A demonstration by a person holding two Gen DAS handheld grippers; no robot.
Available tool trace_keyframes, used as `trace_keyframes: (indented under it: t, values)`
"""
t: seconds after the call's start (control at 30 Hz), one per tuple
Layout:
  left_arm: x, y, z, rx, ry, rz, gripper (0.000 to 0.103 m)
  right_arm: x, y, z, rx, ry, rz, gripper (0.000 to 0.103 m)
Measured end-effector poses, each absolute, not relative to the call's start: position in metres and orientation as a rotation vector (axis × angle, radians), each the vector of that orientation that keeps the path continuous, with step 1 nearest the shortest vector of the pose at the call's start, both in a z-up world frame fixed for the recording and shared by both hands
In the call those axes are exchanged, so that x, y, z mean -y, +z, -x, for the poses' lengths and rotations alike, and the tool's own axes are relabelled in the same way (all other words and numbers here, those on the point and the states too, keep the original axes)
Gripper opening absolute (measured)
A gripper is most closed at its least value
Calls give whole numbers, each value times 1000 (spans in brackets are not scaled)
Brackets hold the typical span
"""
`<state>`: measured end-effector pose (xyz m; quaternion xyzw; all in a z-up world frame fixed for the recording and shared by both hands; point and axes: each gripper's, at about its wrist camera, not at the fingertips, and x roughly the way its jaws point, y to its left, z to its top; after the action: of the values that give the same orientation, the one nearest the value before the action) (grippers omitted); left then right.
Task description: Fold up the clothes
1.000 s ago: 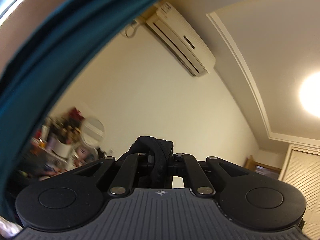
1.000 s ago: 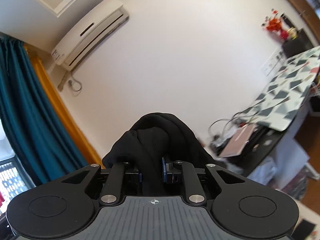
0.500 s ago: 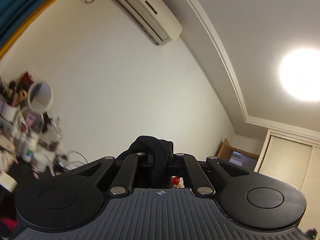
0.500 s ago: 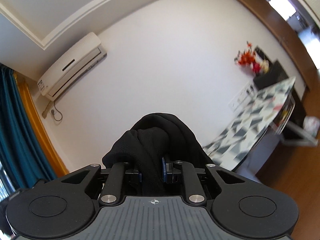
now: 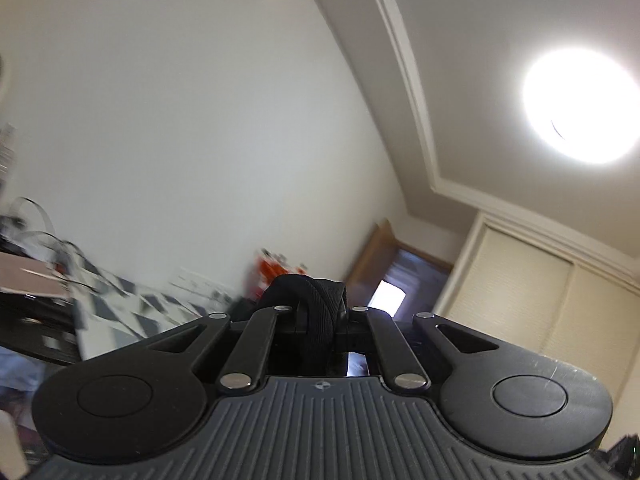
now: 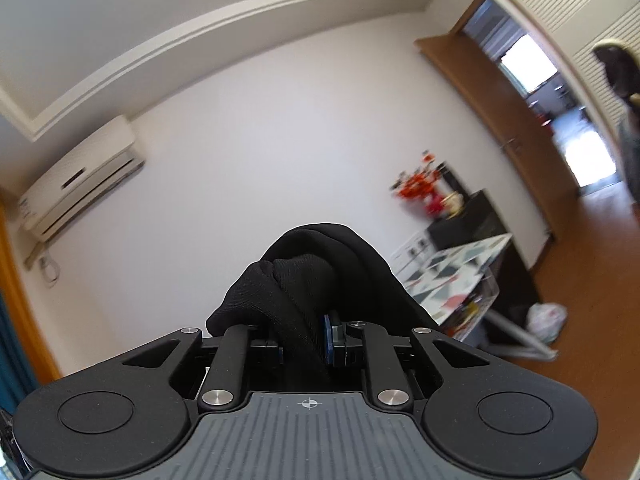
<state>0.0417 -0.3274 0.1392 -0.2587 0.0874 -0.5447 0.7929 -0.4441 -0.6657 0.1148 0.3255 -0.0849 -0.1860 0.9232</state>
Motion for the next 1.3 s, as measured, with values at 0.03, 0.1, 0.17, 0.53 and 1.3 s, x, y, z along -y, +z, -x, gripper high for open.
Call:
trace_keyframes:
  t: [0.03,0.1,0.17,0.53,1.3]
  values:
    - [343,136,-48,-211,-1200,559,7,677,113,448,179,-407,-671,15]
    - [376,129,-62,-259,-1252,565,7,701,107,457,185,-463,-669,15]
    - [410,122,-77,-285,-1290,557,7,728,100,466,193,-518,-677,15]
    - [599,105,-157,-391,-1612,424,7,894,82,399,257,-722,-687,15]
    - [891,112,-318,-349,-1525,376,7,1299,124,16,248,-500,-661,15]
